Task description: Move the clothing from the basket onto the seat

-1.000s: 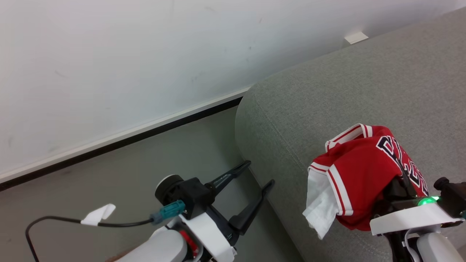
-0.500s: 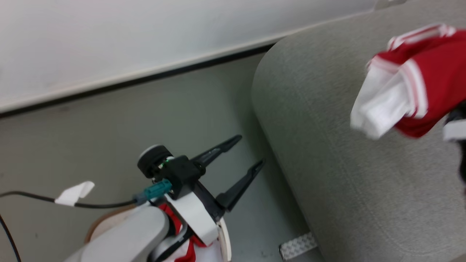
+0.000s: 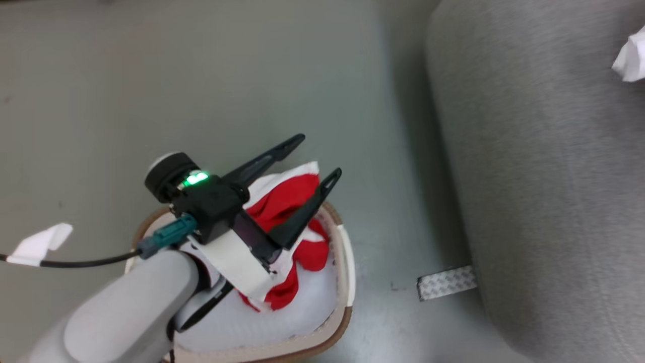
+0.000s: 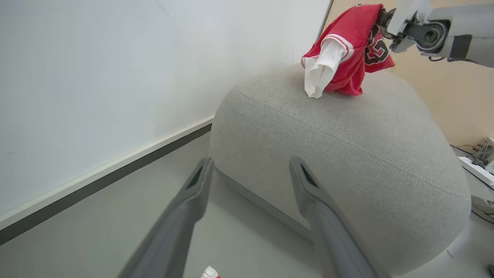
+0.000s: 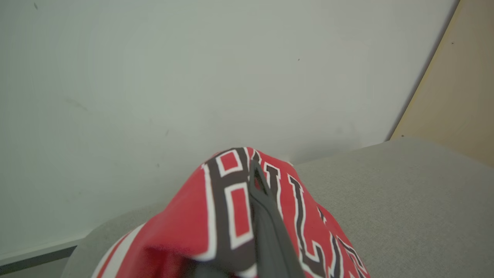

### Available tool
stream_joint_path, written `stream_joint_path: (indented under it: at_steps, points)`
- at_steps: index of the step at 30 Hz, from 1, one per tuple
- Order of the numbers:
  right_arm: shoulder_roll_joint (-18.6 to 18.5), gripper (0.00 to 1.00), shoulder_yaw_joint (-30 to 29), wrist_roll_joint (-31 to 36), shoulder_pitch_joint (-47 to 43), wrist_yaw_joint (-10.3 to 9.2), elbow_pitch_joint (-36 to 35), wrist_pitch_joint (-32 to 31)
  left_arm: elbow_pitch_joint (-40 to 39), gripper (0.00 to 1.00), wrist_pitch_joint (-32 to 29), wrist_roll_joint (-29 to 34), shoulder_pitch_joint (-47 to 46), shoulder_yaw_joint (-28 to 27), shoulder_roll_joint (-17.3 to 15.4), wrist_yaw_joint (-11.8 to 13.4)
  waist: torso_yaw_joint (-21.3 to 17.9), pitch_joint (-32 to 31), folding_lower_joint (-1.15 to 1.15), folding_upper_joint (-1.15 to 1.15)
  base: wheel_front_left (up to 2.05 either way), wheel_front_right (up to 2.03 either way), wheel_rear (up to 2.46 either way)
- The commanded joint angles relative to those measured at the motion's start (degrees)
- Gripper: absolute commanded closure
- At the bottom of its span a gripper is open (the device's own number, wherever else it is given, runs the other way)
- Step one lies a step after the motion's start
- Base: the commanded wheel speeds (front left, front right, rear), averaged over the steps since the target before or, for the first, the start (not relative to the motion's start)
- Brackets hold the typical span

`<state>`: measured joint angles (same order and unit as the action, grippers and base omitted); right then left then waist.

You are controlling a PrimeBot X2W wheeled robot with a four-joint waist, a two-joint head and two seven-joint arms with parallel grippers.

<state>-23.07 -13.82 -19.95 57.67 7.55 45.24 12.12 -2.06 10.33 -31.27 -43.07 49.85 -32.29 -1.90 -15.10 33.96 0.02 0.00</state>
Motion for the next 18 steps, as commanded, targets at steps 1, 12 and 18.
stream_joint_path:
  at_steps: [1,12,18]
  points:
    - [-0.7,1.0,-0.41,1.41,0.8,-0.12,1.42,-0.46,-0.23,0.0,0.11,0.8,-0.67,-0.37,-0.52,0.09,2.67,3.11,-0.02,0.0,0.0,0.0,0.0]
    - [0.86,0.0,5.43,12.01,-0.21,-0.12,14.55,-13.83,1.95,0.0,1.81,-0.58,1.66,-0.33,-0.24,0.71,0.97,-1.37,-0.02,0.0,0.0,0.0,0.0]
    - [0.79,0.0,16.1,9.51,-3.6,-0.12,13.07,-18.26,5.02,0.0,3.34,-2.15,5.15,-0.65,1.24,1.88,-0.35,-10.09,-0.02,0.0,0.0,0.0,0.0]
